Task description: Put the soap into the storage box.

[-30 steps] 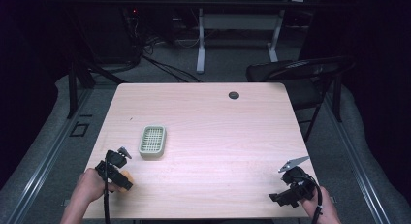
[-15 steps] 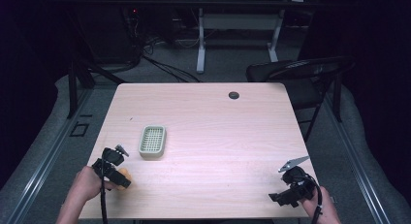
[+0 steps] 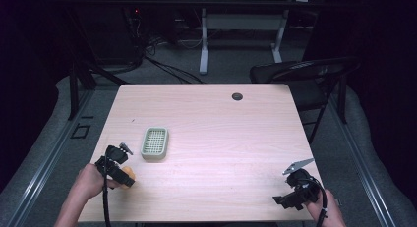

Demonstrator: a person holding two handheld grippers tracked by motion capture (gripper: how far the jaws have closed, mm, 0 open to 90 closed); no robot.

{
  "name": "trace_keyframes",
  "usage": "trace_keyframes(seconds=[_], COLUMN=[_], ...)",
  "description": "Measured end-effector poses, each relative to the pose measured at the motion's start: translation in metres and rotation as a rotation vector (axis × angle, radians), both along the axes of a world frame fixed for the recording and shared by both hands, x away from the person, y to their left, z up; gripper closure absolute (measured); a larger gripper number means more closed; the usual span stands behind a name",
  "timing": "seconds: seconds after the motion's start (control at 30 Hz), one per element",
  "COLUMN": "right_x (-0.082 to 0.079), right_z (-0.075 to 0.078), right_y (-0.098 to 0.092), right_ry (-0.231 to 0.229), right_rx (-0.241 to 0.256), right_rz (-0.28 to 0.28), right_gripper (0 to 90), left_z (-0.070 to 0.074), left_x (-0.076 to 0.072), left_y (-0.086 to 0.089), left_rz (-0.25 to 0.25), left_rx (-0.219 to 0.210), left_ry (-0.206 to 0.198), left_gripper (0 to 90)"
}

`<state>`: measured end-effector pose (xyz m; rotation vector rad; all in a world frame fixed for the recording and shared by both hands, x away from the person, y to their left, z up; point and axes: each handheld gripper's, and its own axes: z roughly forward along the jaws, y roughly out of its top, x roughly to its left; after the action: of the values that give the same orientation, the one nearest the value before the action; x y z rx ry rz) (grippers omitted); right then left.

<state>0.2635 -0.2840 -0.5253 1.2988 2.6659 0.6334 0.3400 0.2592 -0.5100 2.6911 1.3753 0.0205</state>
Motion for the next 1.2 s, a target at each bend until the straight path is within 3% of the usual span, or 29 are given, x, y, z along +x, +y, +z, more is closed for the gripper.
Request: trace_keyframes(seconds=[0.4, 1.2], right_x=[0.0, 0.0], right_z=[0.0, -0.001], right_y=[0.0, 0.0], right_ry=[0.004, 0.006], right_rx=[-0.01, 0.0], right_rz=[0.003, 0.004], right_gripper=[15.3, 15.3], left_z=[0.013, 0.032], left_x=[0.012, 0.03], left_y=[-0.009, -0.009], left_rz=[-0.042, -0.054], left_rx=[0.011, 0.004], left_ry=[-0.001, 0.0], left_gripper=[26.8, 26.8])
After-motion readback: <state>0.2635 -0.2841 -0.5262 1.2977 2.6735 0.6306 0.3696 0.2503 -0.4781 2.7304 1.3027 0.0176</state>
